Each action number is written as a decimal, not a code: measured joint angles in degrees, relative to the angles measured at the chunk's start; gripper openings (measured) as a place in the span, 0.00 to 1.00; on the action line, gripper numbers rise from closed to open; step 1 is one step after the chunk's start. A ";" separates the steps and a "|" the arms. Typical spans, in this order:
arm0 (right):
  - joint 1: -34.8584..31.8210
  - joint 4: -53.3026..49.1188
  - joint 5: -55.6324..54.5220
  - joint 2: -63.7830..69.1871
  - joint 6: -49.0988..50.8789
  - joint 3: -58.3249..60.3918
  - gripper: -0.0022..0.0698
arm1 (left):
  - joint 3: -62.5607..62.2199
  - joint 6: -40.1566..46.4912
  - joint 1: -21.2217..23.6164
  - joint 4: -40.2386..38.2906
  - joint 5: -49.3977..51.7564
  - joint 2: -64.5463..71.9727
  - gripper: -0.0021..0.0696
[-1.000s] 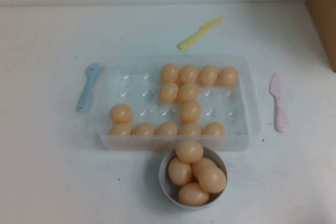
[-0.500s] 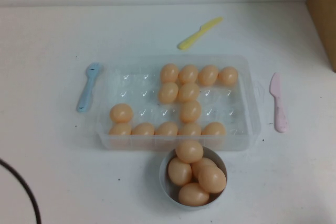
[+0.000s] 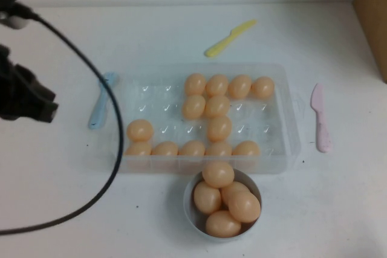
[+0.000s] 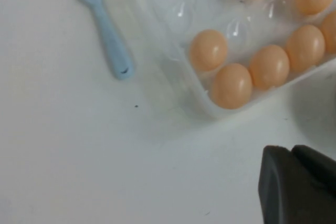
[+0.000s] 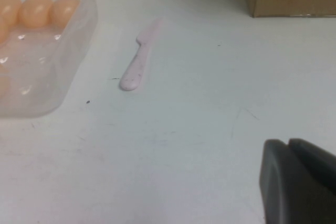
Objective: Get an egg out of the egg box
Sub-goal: Pick up the egg from the plastic box
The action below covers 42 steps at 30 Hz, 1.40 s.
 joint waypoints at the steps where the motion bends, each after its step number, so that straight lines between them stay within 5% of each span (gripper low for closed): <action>1: 0.00 0.00 0.00 0.00 0.00 0.00 0.01 | -2.49 0.11 -1.72 0.44 1.36 2.62 0.02; 8: 0.00 0.00 0.00 0.00 0.00 0.00 0.01 | -18.37 0.11 -10.24 3.23 7.43 20.53 0.02; 18: 0.00 0.00 0.00 0.00 0.00 0.00 0.01 | -30.09 2.26 -14.93 7.55 9.98 38.91 0.04; 22: 0.00 0.00 0.00 0.00 0.00 0.00 0.01 | -30.46 5.13 -15.37 7.88 9.98 41.60 0.22; 27: 0.00 0.00 0.00 0.00 0.00 0.00 0.01 | -30.55 5.35 -15.43 9.72 9.98 43.21 0.60; 29: 0.00 0.00 0.00 0.00 0.00 0.00 0.01 | -30.55 5.13 -15.43 10.46 9.98 43.75 0.67; 42: 0.00 0.09 0.00 0.00 0.00 0.00 0.01 | -30.67 7.59 -15.43 12.53 9.98 48.40 0.73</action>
